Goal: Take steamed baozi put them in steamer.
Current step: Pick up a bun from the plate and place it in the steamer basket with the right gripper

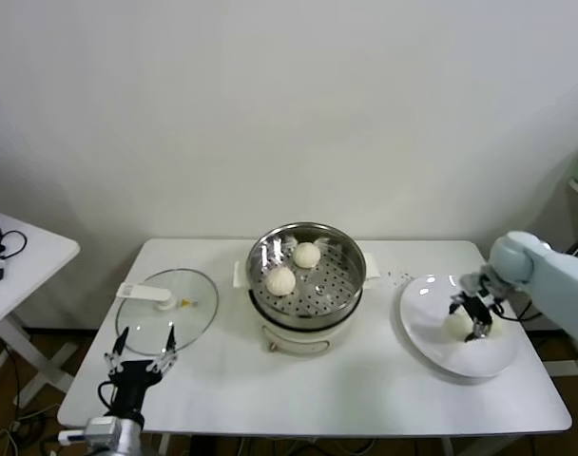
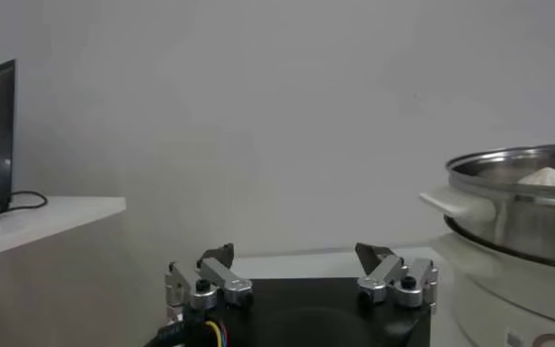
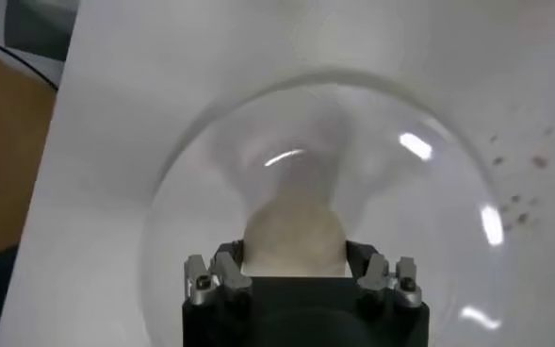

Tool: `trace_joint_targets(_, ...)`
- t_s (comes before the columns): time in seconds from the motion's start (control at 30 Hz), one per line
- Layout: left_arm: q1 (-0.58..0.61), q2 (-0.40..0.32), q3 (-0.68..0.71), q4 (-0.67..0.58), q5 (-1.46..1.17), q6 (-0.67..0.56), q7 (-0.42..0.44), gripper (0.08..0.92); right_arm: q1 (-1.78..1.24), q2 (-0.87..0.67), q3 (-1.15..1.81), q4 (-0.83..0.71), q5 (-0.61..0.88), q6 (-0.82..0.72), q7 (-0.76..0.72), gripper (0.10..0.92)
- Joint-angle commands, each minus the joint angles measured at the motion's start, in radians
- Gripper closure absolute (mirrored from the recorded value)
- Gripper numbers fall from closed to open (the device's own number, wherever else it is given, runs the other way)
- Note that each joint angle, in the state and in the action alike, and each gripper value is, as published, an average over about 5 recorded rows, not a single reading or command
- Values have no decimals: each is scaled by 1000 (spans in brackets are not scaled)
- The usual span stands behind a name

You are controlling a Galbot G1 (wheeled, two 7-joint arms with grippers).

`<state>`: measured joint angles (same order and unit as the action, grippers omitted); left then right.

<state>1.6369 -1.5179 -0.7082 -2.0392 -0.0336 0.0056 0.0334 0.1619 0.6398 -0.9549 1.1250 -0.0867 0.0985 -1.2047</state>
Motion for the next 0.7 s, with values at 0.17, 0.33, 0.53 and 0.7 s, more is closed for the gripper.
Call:
trace_joint_targets(0.17,3,2,4,-6,1,0,0,177,573,154,-232,143,-44,250,-20,321)
trace_joint_targets(0.33,8,3,4,-7,1,0,0,177,599,229,-185,218,-130,328,-8,321)
trace_joint_targets(0.53,13,9,2,-9,1,2,0,177,550,314,-165,332,-198,349,5,321)
trace_joint_targets(0.7,12,24,-1,-15,-2,12,-1,177,450,392,-161,392,-284,376,16,321)
